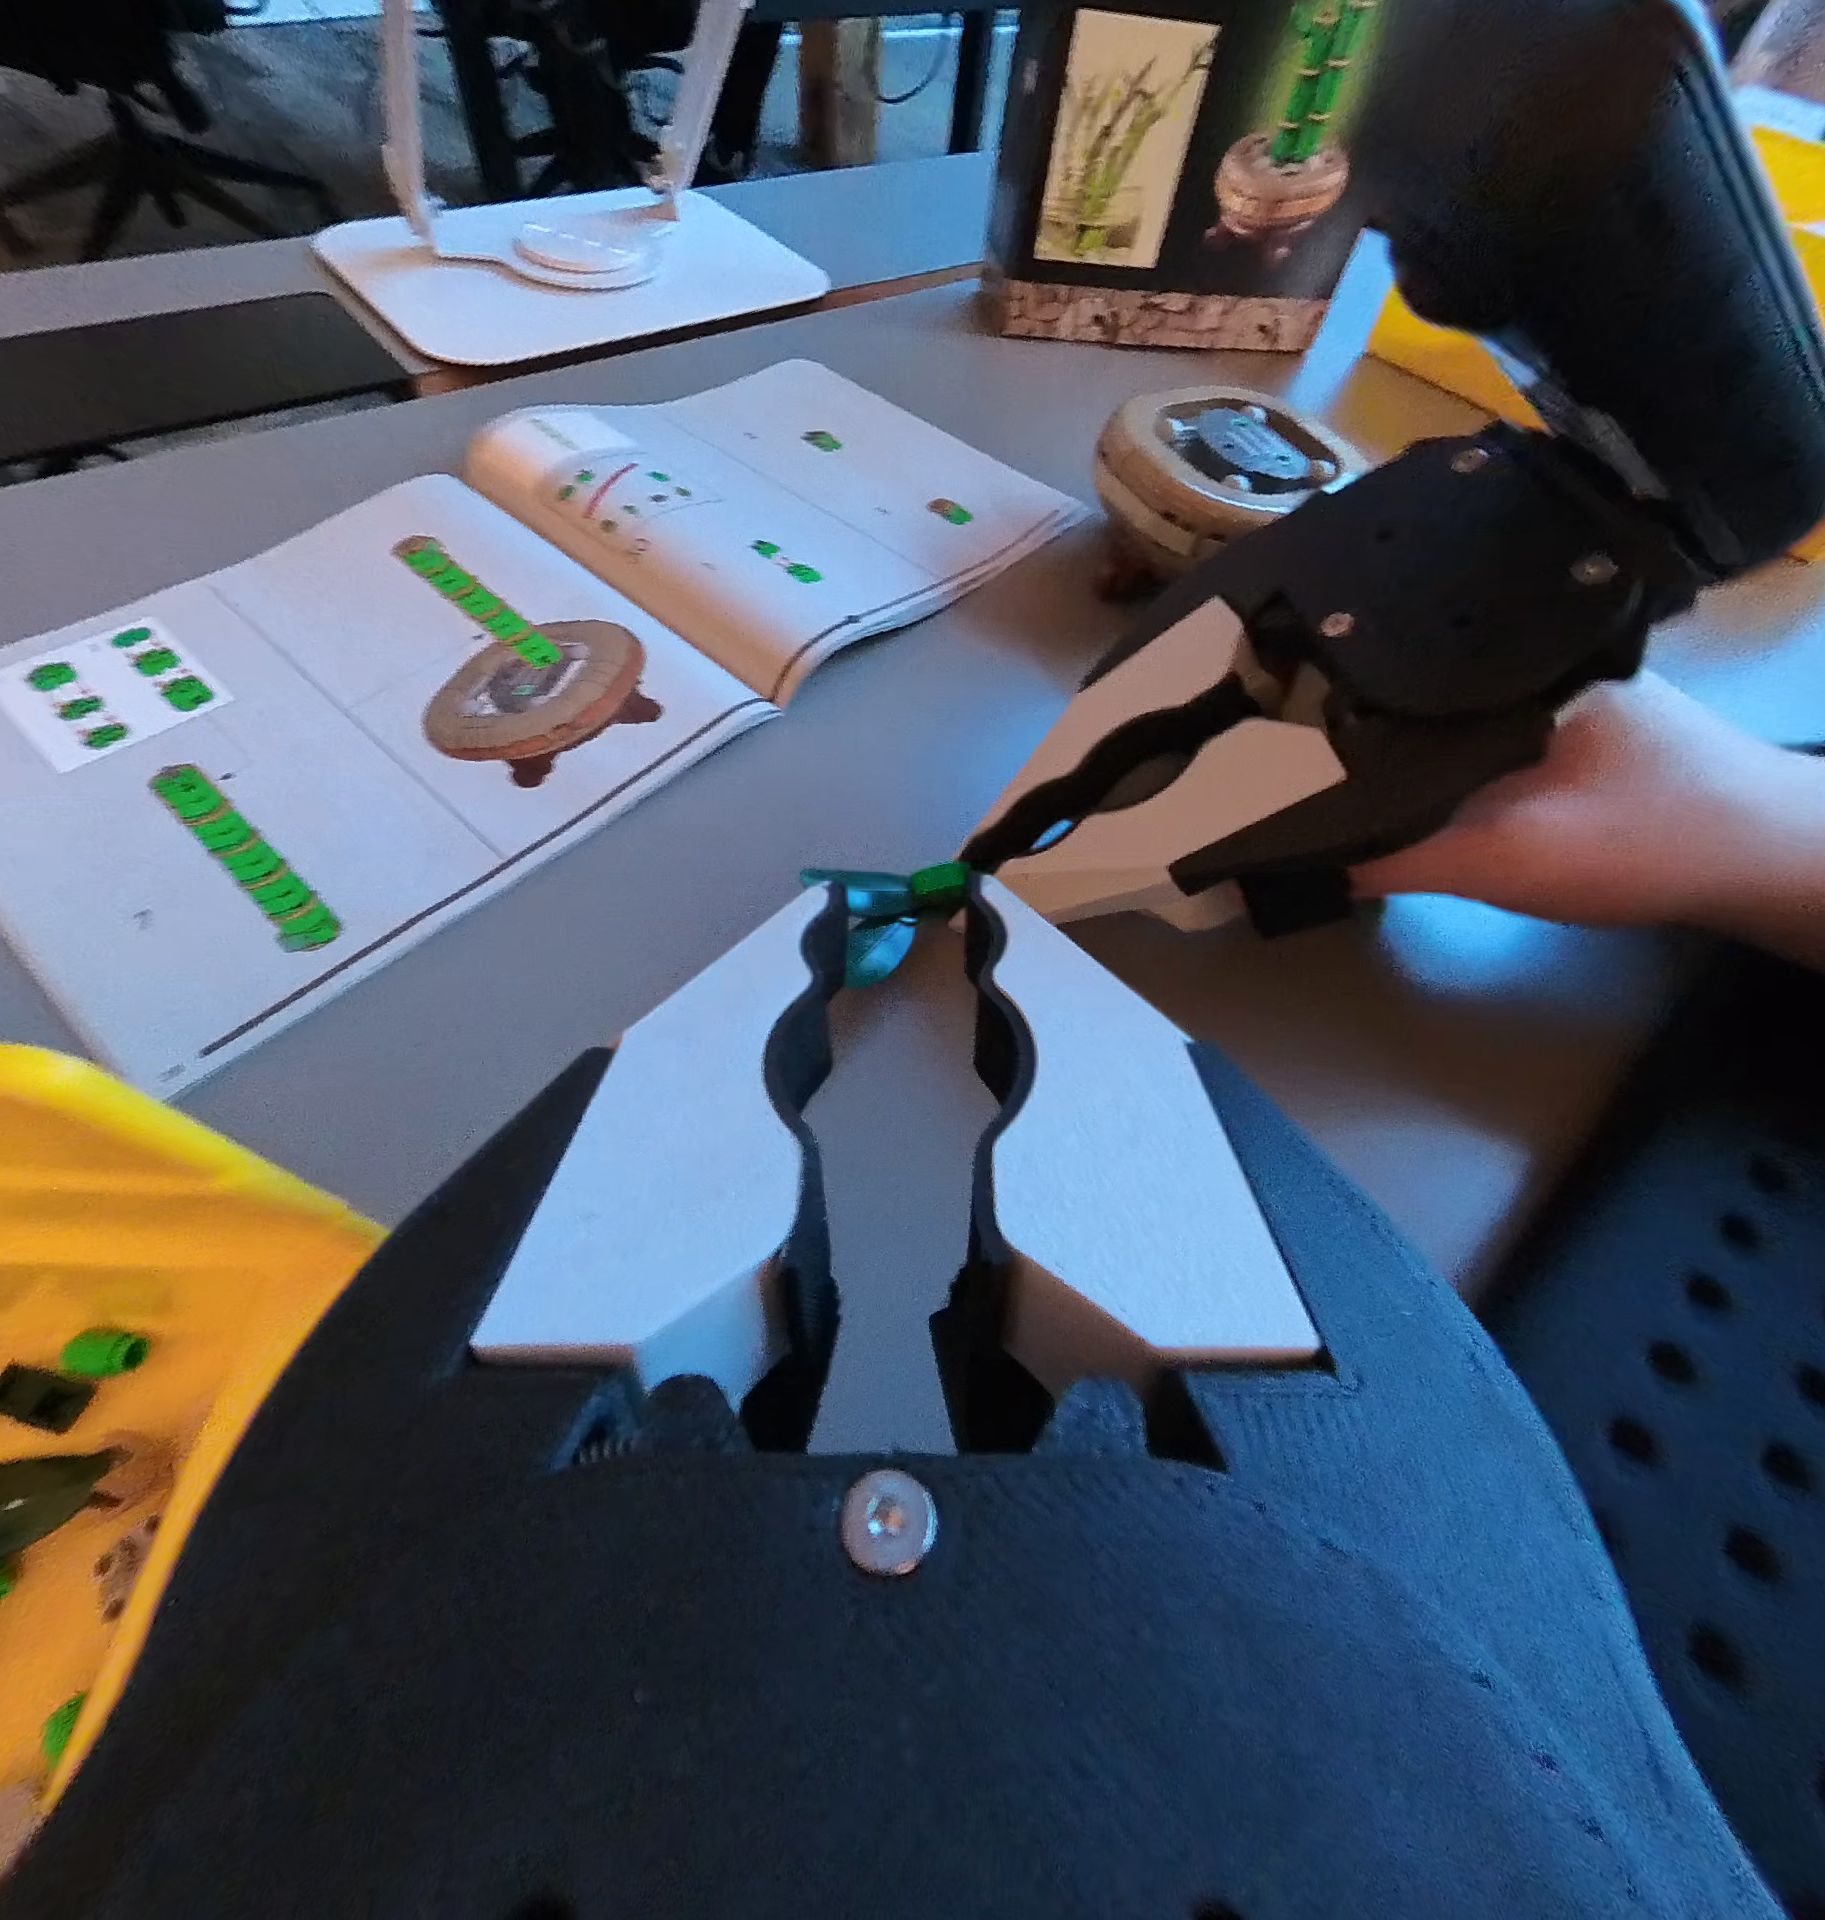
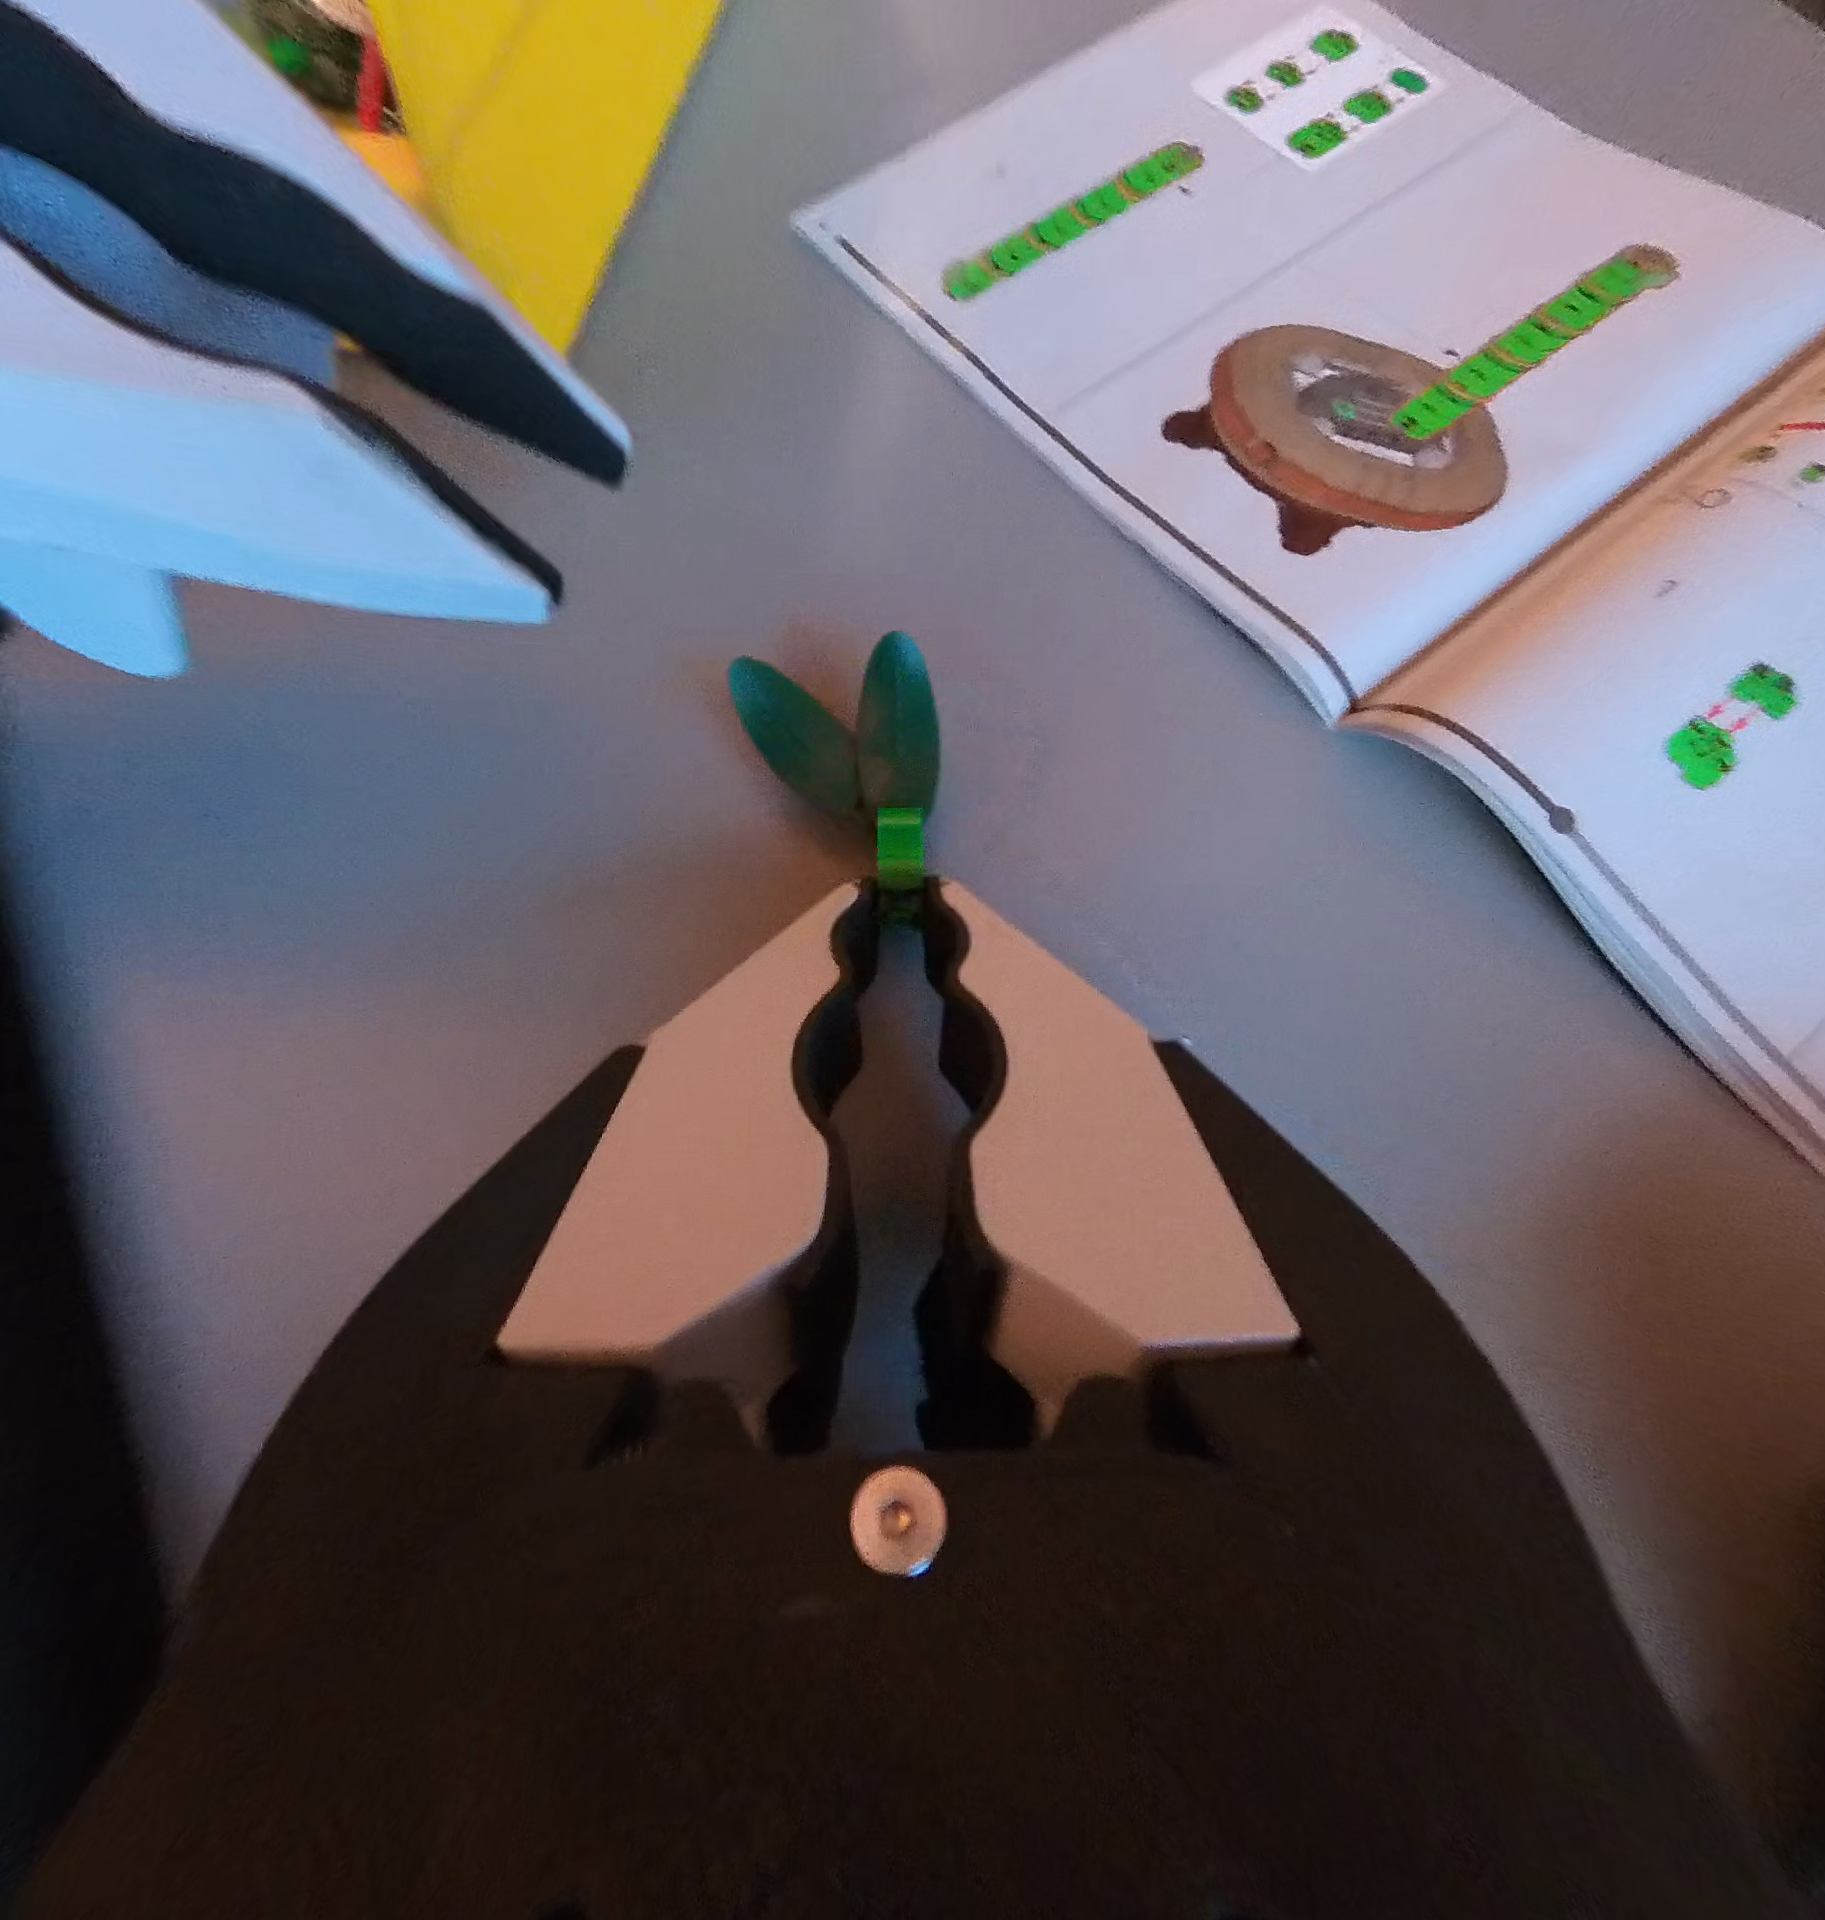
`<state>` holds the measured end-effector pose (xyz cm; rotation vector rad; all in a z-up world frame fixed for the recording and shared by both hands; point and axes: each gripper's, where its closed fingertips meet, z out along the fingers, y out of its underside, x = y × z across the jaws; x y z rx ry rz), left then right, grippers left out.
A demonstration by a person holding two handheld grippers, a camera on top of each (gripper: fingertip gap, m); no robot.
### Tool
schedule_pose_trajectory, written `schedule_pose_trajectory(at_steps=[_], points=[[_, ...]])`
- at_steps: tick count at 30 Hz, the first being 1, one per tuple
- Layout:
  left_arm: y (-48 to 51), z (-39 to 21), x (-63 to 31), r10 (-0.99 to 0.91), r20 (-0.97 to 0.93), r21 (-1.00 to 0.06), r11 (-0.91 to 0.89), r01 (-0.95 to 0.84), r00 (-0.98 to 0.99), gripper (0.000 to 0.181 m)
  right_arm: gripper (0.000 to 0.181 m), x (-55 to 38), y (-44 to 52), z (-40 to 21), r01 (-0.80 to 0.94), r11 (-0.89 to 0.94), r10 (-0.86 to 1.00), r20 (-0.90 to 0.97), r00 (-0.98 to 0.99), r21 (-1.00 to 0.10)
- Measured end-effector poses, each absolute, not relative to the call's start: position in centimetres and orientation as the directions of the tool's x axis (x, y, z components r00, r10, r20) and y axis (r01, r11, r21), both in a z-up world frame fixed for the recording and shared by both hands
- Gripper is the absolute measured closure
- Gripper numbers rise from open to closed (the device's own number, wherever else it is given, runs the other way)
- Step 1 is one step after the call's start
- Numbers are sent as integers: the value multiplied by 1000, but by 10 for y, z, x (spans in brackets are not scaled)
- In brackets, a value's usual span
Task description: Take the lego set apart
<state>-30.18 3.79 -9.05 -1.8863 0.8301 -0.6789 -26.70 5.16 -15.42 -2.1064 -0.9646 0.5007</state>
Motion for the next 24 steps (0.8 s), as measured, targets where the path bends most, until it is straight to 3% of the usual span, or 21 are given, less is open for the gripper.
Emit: schedule_pose_trajectory(at_steps=[5,11,15,18,22,24], points=[[21,-87,-288,-850,16,-919,-220,-326,527,160,175,-279,23,-131,439,-357,884,-147,443,-825],[-3,-95,-277,-912,-147,-884,-53,-464,383,179,175,-277,-1,-136,621,-95,960,94,264,-778],[-12,-108,-275,-931,-166,-853,-30,-522,325,161,175,-283,-13,-129,614,-26,971,127,205,-789],[-15,-120,-275,-939,-177,-817,-27,-576,296,170,174,-281,-14,-128,621,-16,972,134,194,-784],[-17,-109,-274,-939,-162,-846,-26,-532,304,173,173,-281,-14,-116,573,-18,972,119,201,-820],[-15,-92,-274,-941,-58,-901,-94,-422,334,174,171,-283,-12,-96,471,-47,971,71,229,-881]])
